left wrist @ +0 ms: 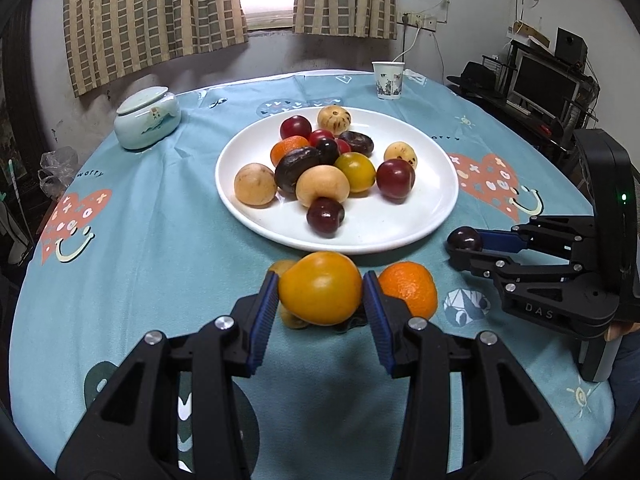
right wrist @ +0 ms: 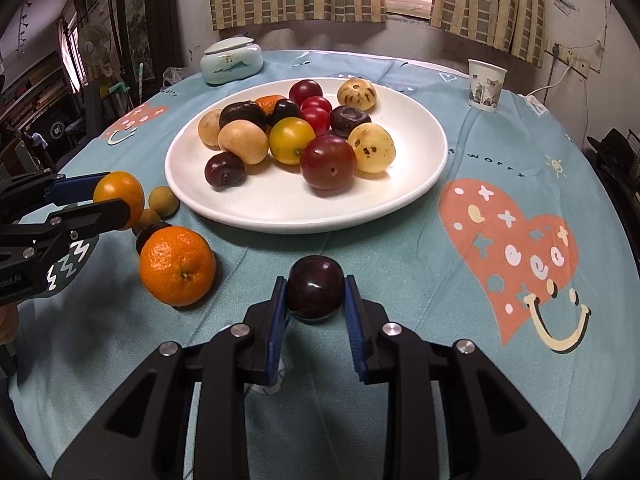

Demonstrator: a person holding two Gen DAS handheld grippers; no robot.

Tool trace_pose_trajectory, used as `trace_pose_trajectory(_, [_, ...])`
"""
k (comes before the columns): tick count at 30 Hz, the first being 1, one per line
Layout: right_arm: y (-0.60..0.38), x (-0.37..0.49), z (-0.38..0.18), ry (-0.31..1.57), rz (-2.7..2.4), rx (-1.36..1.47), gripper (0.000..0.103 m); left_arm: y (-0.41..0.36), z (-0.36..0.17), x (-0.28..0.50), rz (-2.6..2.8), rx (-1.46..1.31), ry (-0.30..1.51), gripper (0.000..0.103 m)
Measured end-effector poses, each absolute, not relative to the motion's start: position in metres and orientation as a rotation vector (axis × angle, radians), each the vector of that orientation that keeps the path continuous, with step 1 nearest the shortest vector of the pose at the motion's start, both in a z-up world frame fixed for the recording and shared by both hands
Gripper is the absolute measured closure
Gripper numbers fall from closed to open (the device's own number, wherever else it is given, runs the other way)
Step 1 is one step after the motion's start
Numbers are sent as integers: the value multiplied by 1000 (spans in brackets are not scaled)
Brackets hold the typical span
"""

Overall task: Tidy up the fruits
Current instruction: 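Carry the orange fruit and plum onto the plate and open both grippers, then move both grippers back and grasp the mandarin with the right gripper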

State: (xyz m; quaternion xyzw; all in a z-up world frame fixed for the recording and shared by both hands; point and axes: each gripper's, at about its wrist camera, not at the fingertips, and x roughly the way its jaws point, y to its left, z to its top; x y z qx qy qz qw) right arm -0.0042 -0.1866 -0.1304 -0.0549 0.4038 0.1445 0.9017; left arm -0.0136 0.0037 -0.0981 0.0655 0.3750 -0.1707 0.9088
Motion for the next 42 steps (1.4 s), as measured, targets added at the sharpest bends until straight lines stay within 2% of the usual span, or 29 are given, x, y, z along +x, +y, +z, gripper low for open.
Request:
trace_pose_trajectory(21, [-184, -5, -129, 835, 306, -118, 75, 8, -97, -10, -380, 94, 790, 59])
trace_pose_trajectory(29, [-186, 27, -70, 689, 304, -13, 75, -2, -66, 56, -336, -37, 854, 59])
trace_pose_trajectory(36, [-177, 92, -72, 739, 260, 0, 73, -8, -68, 103, -239, -85, 884, 58])
trace_pose_trajectory(37, [-176, 96, -75, 738, 241, -15, 72, -6, -68, 106, -234, -94, 883, 53])
trace_pose_trajectory(38, [-176, 98, -76, 729, 239, -21, 66, -3, -68, 107, -231, -102, 871, 44])
trace_pose_trajectory(39, [-176, 98, -76, 720, 241, -21, 56, 0, -66, 105, -231, -104, 852, 43])
trace_pose_trajectory(40, [-180, 94, -75, 698, 229, -7, 38, 2, -65, 102, -241, -104, 836, 42])
trace_pose_trajectory(42, [-183, 88, -72, 662, 268, 8, 37, 4, -62, 100, -255, -97, 823, 40])
